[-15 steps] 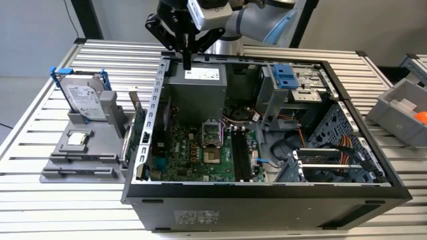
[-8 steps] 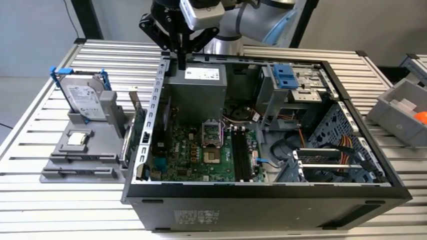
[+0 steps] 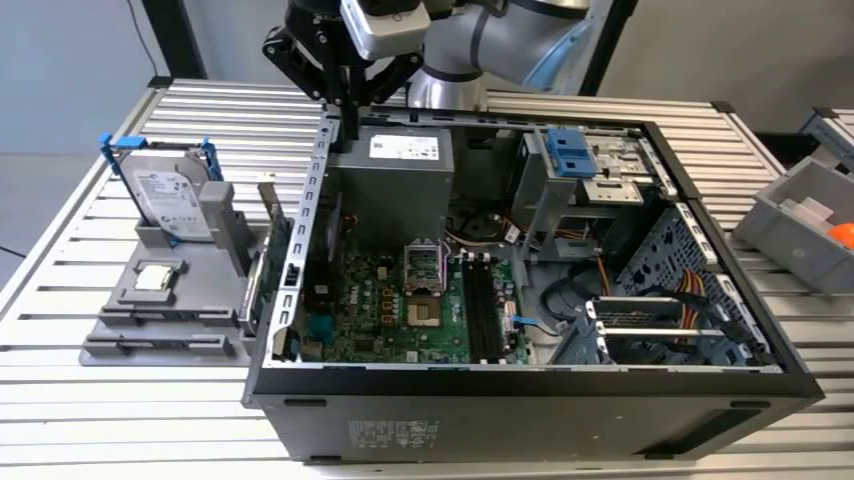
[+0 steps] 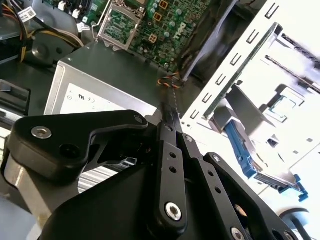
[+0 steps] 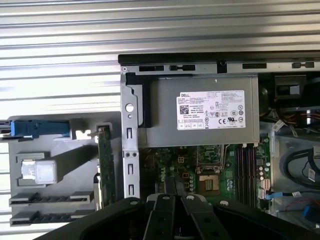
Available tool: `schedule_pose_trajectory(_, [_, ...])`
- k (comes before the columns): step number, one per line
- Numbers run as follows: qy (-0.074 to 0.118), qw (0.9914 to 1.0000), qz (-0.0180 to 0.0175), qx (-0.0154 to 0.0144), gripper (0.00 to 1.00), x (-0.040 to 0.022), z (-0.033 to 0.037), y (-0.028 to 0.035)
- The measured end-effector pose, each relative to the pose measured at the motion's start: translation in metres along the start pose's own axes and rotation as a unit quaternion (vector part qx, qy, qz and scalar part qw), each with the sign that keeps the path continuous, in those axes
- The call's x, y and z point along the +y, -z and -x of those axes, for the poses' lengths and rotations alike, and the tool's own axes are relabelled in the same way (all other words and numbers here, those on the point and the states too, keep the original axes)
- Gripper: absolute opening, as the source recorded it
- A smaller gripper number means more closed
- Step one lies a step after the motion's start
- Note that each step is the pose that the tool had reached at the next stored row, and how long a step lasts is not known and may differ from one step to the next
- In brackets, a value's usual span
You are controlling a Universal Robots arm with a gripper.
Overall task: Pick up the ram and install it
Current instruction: 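Reach for the ram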
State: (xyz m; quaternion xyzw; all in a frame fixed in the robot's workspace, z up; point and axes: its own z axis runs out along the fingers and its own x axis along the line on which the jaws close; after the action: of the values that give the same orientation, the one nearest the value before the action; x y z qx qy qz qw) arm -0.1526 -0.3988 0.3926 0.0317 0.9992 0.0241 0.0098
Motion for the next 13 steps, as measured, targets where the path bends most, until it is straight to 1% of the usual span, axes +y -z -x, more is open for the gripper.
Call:
schedule_pose_trajectory(6, [0.017, 0.99985, 0.0003, 0.0009, 0.00, -0.0004, -0.0068, 0.0002])
schedule_pose_trajectory(13, [0.024, 0.99971, 0.0004, 0.0012, 0.00, -0.0011, -0.0176, 0.0004])
